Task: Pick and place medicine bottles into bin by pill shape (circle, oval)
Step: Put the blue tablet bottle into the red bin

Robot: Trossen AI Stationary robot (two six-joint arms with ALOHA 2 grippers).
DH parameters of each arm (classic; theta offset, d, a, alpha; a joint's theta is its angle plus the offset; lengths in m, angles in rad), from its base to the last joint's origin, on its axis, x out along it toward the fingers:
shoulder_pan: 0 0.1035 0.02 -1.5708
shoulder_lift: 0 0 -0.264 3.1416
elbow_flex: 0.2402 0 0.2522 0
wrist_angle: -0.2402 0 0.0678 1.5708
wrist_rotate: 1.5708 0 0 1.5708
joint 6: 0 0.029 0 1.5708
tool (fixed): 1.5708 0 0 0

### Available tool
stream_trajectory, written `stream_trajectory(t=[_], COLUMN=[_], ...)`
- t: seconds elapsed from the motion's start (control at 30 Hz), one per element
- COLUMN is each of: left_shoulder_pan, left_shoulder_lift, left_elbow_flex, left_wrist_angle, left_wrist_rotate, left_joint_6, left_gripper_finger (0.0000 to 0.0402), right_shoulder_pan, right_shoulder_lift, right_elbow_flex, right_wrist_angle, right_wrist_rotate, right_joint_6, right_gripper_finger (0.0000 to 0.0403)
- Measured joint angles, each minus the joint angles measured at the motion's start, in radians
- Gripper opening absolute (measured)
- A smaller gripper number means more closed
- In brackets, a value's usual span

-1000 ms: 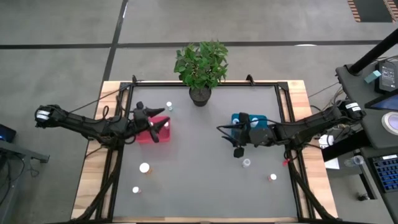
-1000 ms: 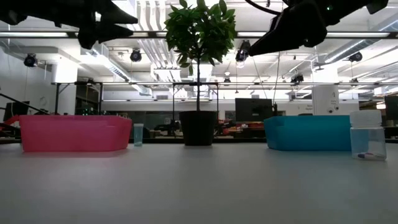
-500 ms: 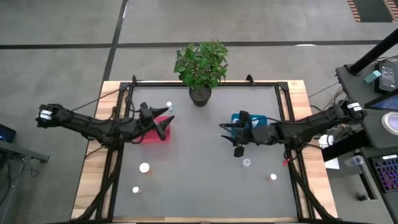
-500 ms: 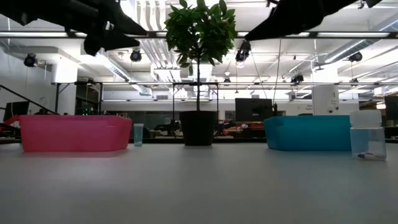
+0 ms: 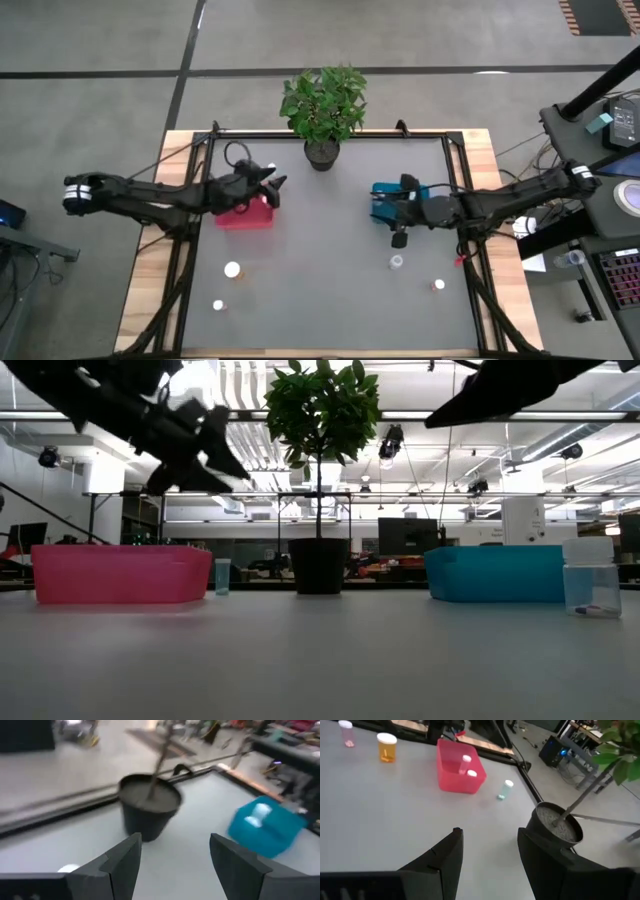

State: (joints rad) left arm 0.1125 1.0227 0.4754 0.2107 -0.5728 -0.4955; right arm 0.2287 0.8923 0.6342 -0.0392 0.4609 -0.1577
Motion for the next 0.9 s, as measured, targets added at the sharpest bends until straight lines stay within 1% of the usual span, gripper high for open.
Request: stream_trajectory(t=[0.1,0.2,0.4,0.47,0.53,0.6,0.73,0.9], left_shoulder_pan=[0.072,0.133,0.236,0.262,0.287,0.312,0.351,0.366], left_shoulder_lift=[0.041,0.099,0.239,0.283,0.324,0.358,0.419,0.477], left_elbow_flex=[0.038,0.094,0.279,0.347,0.408,0.448,0.495,0.505], left_wrist_angle=[-0.105,-0.225,-0.533,-0.652,-0.738,-0.771,-0.771,-0.774], left_wrist_rotate=[0.046,0.081,0.137,0.143,0.145,0.154,0.208,0.224], left_joint_6=[-0.083,-0.124,-0.127,-0.126,-0.110,-0.080,-0.049,-0.048], left_gripper_finger=[0.0217,0.0217,0.0217,0.0217,0.0217,0.0217,0.0217,0.0217], right_shoulder_pan=[0.000,0.000,0.000,0.000,0.000,0.000,0.000,0.000], right_shoulder_lift=[-0.030,-0.052,-0.063,-0.059,-0.059,-0.059,-0.060,-0.059], right_elbow_flex=[-0.009,-0.014,-0.026,-0.026,-0.028,-0.028,-0.028,-0.028], right_wrist_angle=[-0.002,-0.008,-0.009,-0.008,-0.009,-0.009,-0.009,-0.009], right_wrist_rotate=[0.001,0.002,0.002,0.002,0.003,0.003,0.004,0.010], right_joint_6=[0.000,0.000,0.000,0.000,0.000,-0.001,0.000,0.000], right_gripper_finger=[0.0178,0.0178,0.0178,0.0178,0.0178,0.0178,0.0178,0.0178])
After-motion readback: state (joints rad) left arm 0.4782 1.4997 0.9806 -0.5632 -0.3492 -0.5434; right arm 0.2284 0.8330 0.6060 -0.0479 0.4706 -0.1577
